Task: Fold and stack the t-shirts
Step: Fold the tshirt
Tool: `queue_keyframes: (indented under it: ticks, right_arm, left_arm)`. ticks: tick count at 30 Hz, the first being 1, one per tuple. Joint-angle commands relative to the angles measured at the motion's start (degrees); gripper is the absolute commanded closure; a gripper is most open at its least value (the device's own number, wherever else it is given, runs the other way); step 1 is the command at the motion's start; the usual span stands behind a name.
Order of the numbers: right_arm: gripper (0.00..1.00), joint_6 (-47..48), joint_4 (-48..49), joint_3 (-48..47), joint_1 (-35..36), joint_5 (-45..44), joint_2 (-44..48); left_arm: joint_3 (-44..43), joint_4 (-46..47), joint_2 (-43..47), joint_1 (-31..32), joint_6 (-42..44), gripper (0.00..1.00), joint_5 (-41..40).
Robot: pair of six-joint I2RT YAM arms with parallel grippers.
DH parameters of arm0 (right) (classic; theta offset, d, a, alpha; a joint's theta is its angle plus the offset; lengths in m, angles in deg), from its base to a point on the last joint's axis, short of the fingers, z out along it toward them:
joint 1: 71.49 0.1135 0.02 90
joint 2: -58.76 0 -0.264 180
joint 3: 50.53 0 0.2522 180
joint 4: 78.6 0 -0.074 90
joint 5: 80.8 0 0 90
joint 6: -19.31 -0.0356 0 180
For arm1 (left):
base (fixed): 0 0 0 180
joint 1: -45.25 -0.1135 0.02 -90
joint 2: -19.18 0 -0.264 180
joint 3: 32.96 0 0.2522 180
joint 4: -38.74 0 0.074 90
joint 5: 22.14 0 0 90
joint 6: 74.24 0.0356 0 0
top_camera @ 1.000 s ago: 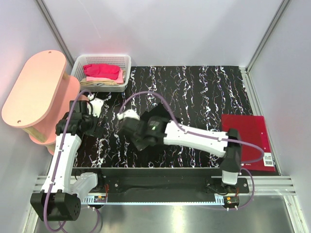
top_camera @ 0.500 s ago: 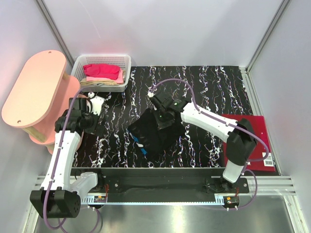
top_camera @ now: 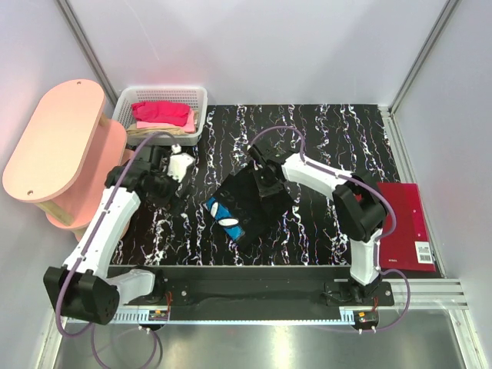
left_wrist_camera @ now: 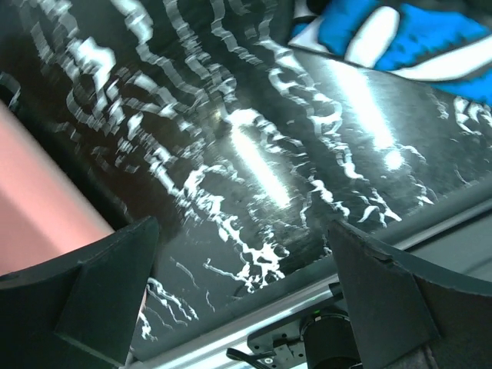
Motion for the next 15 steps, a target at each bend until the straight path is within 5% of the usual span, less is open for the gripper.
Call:
queue_keyframes:
  ticks: [1,10,12,15]
  right_arm:
    - [0.97,1.3,3.1,-1.9,-2.8,-0.2,-0.6]
    - [0.96,1.1,3.6,-0.3,-6.4,0.1,-0.4]
    - [0.91,0.9,4.7,0.6,-6.9,0.6,-0.9]
    - [0.67,0.0,5.4,1.8,-7.7,0.5,-2.2]
  left_arm:
    - [-4.3,0.8,-4.0,4.5,0.9,0.01,-0.5]
    - [-10.8,2.1,-14.2,14.1,-0.2,0.01,-1.3]
    - [-12.7,3.2,-16.1,17.0,-1.2,0.01,-0.1]
    - [-16.0,5.3,-20.1,19.0,-3.0,0.01,5.0]
